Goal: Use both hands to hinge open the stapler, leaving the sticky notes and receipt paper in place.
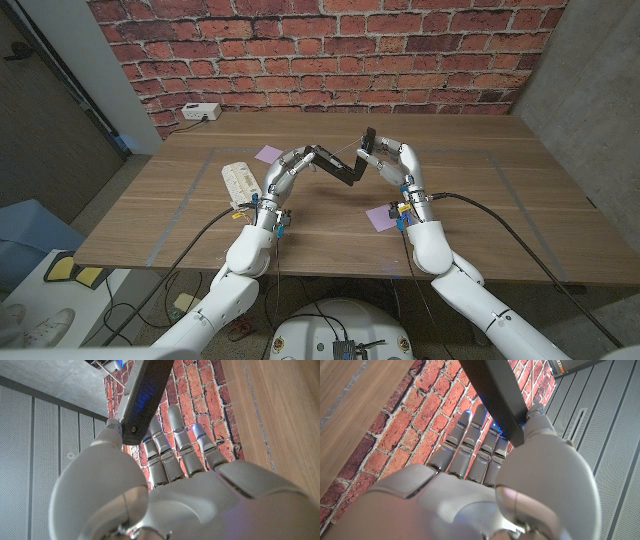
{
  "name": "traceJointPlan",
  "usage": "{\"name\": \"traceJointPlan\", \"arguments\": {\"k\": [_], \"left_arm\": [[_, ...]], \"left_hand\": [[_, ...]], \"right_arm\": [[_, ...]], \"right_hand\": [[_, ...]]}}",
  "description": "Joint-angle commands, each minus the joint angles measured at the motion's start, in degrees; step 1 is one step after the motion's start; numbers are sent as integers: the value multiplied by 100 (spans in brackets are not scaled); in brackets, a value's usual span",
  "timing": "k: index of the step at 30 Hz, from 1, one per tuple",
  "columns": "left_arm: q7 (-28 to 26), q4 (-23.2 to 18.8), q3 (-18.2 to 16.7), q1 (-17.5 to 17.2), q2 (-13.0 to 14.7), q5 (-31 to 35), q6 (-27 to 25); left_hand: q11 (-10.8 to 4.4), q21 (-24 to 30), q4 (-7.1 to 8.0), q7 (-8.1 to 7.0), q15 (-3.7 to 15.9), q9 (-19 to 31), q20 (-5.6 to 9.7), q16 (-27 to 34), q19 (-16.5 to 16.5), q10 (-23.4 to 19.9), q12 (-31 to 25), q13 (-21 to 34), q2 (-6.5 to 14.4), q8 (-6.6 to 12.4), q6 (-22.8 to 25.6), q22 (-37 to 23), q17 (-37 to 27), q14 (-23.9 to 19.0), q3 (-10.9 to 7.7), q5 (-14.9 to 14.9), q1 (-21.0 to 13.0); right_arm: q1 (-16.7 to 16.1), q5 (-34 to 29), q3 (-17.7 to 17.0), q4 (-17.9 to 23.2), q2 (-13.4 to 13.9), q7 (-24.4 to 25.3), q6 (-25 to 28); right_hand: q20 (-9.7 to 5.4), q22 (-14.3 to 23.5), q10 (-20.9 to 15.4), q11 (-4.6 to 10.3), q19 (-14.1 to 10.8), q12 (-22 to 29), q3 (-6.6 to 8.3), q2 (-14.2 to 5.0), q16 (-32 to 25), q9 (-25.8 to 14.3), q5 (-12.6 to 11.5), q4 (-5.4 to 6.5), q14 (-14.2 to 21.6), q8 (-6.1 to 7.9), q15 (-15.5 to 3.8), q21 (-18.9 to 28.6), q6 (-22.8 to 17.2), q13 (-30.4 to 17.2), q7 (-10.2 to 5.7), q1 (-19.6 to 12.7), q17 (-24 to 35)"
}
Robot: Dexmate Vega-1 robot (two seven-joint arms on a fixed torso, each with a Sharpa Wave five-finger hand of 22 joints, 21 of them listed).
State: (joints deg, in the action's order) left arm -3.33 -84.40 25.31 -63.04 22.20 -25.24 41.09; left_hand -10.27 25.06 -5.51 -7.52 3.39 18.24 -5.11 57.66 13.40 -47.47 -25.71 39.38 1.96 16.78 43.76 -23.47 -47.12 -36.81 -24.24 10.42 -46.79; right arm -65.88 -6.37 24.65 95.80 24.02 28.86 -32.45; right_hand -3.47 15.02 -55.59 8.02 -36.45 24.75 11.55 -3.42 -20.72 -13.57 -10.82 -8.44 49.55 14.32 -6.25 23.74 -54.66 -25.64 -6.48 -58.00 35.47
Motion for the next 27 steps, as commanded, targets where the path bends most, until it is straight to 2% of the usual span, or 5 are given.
{"name": "traceJointPlan", "arguments": {"k": [1,4,10,27], "left_arm": [[55,83,-17,13,-24,-34,59],[63,78,-23,12,-21,-38,71],[216,83,-20,-2,-13,-315,27],[737,283,-41,26,-172,-944,260]], "left_hand": [[-220,71,16,-134,873,34,-9,148,-43,-292,30,28,929,-28,228,-47,-35,8,30,28,-982],[-221,144,12,-118,878,38,11,300,42,-340,33,33,921,-34,243,-77,-68,-125,43,23,-1000],[-217,135,-11,-117,882,43,-25,341,-90,-331,81,9,914,-49,243,-105,-61,15,52,18,-1036],[-216,190,-13,-87,892,51,-20,449,-78,-360,115,-5,921,-48,293,-132,-48,34,62,9,-1066]], "right_arm": [[-34,188,-72,-41,-20,-125,-116],[-44,167,-83,-43,-22,-132,-135],[-94,190,-145,-8,1,-160,-190],[-261,470,-358,103,-15,-192,-179]], "right_hand": [[-235,45,-234,205,-14,28,192,-627,33,-16,-40,179,56,16,-724,56,-48,-41,-65,-556,10],[-233,66,-241,199,0,25,194,-634,38,-16,-41,183,60,16,-724,72,-50,-35,-65,-554,11],[-234,138,-248,189,53,16,189,-625,52,-17,-41,181,71,12,-728,133,-51,-29,-72,-552,21],[-217,257,-262,209,140,17,194,-636,50,-20,-43,182,151,4,-731,246,-45,-50,-65,-557,50]]}}
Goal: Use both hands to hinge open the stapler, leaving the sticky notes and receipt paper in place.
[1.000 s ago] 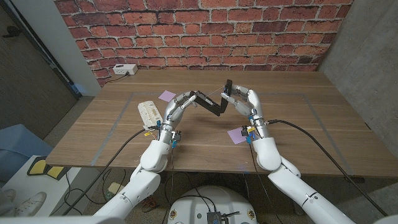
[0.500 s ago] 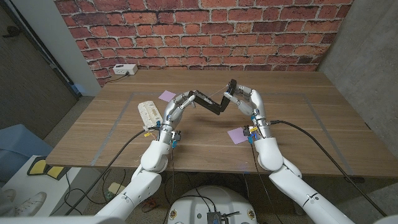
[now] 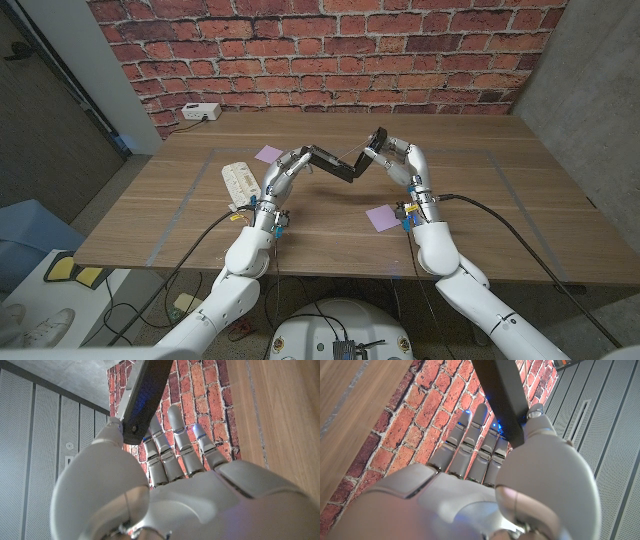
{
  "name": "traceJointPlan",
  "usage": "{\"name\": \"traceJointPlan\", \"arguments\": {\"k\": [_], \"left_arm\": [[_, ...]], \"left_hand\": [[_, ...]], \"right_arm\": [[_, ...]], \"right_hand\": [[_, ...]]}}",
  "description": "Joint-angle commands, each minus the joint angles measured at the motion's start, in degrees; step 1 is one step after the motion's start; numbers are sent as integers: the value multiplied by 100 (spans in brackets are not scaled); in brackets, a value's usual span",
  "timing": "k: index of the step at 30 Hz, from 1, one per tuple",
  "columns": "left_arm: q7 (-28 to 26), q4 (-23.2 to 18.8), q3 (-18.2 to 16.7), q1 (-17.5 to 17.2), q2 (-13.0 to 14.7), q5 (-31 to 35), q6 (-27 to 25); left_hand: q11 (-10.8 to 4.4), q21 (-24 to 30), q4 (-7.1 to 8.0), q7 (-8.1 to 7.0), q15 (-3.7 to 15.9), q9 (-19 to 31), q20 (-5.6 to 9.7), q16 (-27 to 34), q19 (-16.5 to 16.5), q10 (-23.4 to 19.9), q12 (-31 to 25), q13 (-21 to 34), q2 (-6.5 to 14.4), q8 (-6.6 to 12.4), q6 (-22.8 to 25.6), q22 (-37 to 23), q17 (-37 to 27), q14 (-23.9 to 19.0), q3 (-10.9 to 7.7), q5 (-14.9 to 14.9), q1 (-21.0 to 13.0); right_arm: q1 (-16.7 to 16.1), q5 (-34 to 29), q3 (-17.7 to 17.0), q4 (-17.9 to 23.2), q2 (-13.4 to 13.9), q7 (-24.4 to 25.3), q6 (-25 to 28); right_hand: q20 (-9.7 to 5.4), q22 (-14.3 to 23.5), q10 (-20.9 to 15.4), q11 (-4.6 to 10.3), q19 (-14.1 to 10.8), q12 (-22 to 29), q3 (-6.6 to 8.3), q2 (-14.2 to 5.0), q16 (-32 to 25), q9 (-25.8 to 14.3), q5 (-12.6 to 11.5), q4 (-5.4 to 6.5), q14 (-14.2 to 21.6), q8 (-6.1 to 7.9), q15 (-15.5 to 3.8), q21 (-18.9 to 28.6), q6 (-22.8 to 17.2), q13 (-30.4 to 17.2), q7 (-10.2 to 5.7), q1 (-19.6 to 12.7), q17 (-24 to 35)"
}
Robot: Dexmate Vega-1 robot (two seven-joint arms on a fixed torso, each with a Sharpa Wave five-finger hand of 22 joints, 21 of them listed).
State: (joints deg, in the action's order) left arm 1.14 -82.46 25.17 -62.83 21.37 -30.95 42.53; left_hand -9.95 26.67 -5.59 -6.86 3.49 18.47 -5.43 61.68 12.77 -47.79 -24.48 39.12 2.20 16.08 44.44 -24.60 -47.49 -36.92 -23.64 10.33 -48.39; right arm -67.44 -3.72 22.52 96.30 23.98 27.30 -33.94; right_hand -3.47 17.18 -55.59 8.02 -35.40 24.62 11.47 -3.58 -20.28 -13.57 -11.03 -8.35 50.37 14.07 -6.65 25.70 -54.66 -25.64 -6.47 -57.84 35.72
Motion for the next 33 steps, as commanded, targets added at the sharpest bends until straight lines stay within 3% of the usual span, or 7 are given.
{"name": "traceJointPlan", "arguments": {"k": [1,17,33], "left_arm": [[308,109,-26,11,-108,-385,137],[1338,626,-6,216,-461,-1272,499],[1707,805,-128,200,-725,-1650,672]], "left_hand": [[-249,34,-5,-163,882,29,13,55,-15,-331,-6,19,895,19,221,-21,-9,48,4,16,-908],[-246,59,-26,-177,884,37,-5,145,-74,-368,28,3,886,34,296,-44,9,108,15,8,-945],[-244,85,-46,-181,885,42,-10,222,-101,-397,51,0,881,31,319,-57,28,140,26,3,-977]], "right_arm": [[-97,252,-148,27,8,-82,-63],[-83,593,-254,-149,-9,-309,-274],[-5,1182,-257,-454,-113,-658,-554]], "right_hand": [[-218,47,-266,204,41,31,200,-620,5,-20,-21,179,74,30,-681,56,-48,-52,-68,-565,25],[-228,153,-265,200,128,32,208,-622,56,-27,-22,190,88,20,-678,167,-34,-86,-76,-551,24],[-226,228,-268,196,207,25,214,-608,83,-33,-22,177,115,14,-693,259,-30,-101,-82,-560,39]]}}
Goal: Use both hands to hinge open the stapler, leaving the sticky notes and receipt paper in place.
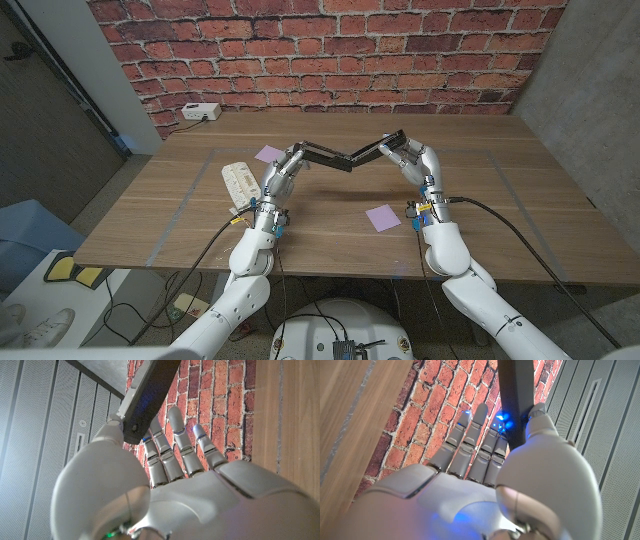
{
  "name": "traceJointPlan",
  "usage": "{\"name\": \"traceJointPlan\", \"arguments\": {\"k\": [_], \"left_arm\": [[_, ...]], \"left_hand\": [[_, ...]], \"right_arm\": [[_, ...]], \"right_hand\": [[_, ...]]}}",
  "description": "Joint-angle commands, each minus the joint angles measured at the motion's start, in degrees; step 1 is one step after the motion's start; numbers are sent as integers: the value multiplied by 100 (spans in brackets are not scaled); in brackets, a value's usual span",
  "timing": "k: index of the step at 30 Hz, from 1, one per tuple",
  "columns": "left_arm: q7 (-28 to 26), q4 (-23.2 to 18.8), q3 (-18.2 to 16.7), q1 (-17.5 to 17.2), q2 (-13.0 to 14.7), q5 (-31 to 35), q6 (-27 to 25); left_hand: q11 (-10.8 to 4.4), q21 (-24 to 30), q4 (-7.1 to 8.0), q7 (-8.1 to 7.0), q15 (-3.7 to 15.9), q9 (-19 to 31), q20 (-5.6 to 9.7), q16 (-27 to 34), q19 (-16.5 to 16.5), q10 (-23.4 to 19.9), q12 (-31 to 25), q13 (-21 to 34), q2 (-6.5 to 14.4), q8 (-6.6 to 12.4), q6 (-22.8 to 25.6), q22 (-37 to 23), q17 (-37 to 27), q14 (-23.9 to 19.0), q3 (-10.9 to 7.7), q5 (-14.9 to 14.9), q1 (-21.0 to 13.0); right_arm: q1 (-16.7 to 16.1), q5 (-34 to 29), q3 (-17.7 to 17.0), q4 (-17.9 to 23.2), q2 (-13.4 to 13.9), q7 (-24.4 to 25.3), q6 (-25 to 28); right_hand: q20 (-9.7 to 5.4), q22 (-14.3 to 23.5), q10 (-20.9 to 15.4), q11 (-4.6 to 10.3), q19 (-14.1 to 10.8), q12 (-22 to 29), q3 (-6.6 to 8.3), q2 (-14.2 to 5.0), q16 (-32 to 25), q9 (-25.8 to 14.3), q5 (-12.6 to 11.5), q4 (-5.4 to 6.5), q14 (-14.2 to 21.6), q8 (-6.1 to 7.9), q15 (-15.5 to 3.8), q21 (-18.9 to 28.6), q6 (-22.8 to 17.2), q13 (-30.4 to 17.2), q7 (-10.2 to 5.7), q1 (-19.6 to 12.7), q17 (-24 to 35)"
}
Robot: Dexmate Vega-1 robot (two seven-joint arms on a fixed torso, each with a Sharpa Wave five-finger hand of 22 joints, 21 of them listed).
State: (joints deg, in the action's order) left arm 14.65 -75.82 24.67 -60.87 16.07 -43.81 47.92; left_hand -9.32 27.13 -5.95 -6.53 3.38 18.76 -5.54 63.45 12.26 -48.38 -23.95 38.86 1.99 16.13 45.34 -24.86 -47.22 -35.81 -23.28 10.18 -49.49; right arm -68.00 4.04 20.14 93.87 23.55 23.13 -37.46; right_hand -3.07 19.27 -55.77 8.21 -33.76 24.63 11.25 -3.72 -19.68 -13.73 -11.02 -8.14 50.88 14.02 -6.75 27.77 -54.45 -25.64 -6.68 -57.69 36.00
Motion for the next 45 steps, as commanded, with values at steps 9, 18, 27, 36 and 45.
{"name": "traceJointPlan", "arguments": {"k": [9,18,27,36,45], "left_arm": [[488,203,-117,33,-285,-428,148],[739,317,-100,98,-358,-563,81],[1025,361,-125,106,-437,-743,83],[1186,371,-187,72,-497,-868,95],[1321,445,-231,78,-547,-949,75]], "left_hand": [[-305,54,-2,-221,894,15,1,89,-66,-321,41,-1,908,19,230,-38,12,53,2,17,-867],[-305,69,4,-211,896,17,3,133,-76,-332,56,-4,911,10,224,-43,25,60,10,17,-870],[-306,83,3,-218,897,19,2,168,-86,-350,65,-3,912,3,223,-47,38,81,14,18,-879],[-304,97,2,-225,900,20,1,199,-91,-358,77,0,916,-4,224,-51,53,105,14,21,-893],[-303,109,2,-235,903,22,1,231,-105,-362,92,1,920,-8,229,-53,71,121,13,24,-905]], "right_arm": [[39,628,-41,-261,-122,-371,-246],[52,718,-24,-326,-132,-480,-236],[89,949,23,-405,-140,-651,-238],[136,1273,69,-515,-157,-863,-275],[126,1386,46,-521,-165,-909,-284]], "right_hand": [[-270,27,-255,186,58,11,234,-594,37,-20,-21,161,77,18,-676,90,-53,-92,-61,-566,18],[-274,33,-260,181,72,10,239,-599,54,-23,-21,164,85,17,-680,124,-55,-102,-62,-561,21],[-270,39,-260,184,93,2,238,-592,66,-26,-19,161,97,16,-678,163,-58,-105,-64,-559,32],[-271,43,-263,182,106,-6,242,-596,78,-29,-19,161,111,12,-677,202,-56,-106,-53,-557,41],[-267,47,-267,192,116,-10,242,-592,92,-32,-17,162,115,10,-675,238,-57,-110,-46,-551,48]]}}
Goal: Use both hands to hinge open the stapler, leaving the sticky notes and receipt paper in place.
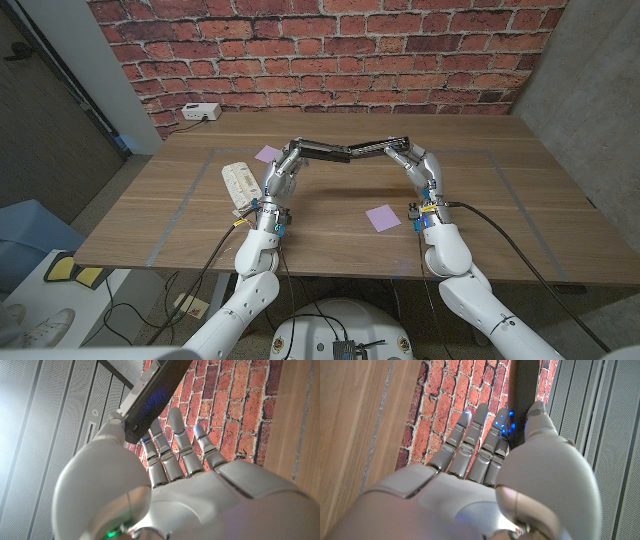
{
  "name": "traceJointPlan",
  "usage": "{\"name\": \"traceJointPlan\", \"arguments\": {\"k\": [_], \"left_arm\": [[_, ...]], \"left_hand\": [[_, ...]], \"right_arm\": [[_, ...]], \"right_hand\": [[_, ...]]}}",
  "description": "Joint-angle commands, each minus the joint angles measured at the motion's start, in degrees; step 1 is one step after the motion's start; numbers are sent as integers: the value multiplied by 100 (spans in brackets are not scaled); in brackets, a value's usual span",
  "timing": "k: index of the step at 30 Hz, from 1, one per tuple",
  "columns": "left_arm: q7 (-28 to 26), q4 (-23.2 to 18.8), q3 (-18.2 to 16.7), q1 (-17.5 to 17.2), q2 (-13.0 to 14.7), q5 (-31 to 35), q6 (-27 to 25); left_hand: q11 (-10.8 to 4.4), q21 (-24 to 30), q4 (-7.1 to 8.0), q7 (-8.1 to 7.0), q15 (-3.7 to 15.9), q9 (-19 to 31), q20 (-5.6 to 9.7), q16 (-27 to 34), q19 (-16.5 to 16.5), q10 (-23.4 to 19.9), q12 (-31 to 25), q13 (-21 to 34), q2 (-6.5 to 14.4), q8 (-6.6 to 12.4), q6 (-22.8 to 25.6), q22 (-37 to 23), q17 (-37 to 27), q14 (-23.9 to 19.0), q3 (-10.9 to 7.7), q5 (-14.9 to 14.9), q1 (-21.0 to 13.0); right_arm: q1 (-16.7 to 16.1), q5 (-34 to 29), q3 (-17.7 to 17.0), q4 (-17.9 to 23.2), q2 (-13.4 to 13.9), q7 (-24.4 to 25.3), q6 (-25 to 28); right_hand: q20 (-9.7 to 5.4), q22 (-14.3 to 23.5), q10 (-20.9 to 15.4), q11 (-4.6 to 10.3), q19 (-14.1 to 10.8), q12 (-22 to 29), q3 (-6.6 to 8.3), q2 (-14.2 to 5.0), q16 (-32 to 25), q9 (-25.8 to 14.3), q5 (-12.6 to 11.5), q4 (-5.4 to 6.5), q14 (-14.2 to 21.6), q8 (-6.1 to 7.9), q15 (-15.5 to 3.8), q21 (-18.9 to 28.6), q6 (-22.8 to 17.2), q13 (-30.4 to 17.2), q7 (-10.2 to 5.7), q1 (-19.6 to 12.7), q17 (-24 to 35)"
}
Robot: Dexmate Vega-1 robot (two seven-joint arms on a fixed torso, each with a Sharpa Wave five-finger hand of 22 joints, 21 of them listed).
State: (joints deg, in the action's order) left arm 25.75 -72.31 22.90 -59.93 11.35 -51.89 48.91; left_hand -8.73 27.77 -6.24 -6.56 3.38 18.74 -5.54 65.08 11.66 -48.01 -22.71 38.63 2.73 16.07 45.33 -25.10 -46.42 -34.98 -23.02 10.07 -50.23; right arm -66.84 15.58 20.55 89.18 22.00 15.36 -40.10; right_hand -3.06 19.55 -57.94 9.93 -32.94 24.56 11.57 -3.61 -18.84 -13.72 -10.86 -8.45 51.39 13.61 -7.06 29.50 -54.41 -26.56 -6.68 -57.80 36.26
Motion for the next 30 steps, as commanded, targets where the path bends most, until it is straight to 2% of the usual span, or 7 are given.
{"name": "traceJointPlan", "arguments": {"k": [1,11,30], "left_arm": [[237,106,-62,-13,-83,-160,-23],[406,113,-130,-21,-98,-276,-66],[583,82,-218,-73,-91,-382,-155]], "left_hand": [[-362,45,31,-235,903,24,0,71,-47,-400,-32,25,846,-3,232,-29,-8,39,-13,36,-832],[-363,58,35,-214,903,26,-1,106,-56,-404,-13,20,847,-5,241,-31,10,50,-11,38,-841],[-363,80,40,-221,904,29,1,158,-66,-417,3,31,848,-17,238,-32,41,69,-10,40,-856]], "right_arm": [[8,239,-1,-50,-5,-137,-18],[-15,344,-32,84,86,-234,67],[53,504,115,63,64,-423,159]], "right_hand": [[-272,19,-54,18,33,-3,210,-602,9,-33,-33,194,64,51,-643,68,-60,-17,-48,-539,23],[-268,22,-42,21,51,-13,212,-601,21,-36,-32,192,73,49,-646,106,-63,-24,-47,-537,32],[-272,25,-65,11,77,-24,221,-603,47,-42,-31,188,87,46,-646,180,-69,-22,-33,-537,49]]}}
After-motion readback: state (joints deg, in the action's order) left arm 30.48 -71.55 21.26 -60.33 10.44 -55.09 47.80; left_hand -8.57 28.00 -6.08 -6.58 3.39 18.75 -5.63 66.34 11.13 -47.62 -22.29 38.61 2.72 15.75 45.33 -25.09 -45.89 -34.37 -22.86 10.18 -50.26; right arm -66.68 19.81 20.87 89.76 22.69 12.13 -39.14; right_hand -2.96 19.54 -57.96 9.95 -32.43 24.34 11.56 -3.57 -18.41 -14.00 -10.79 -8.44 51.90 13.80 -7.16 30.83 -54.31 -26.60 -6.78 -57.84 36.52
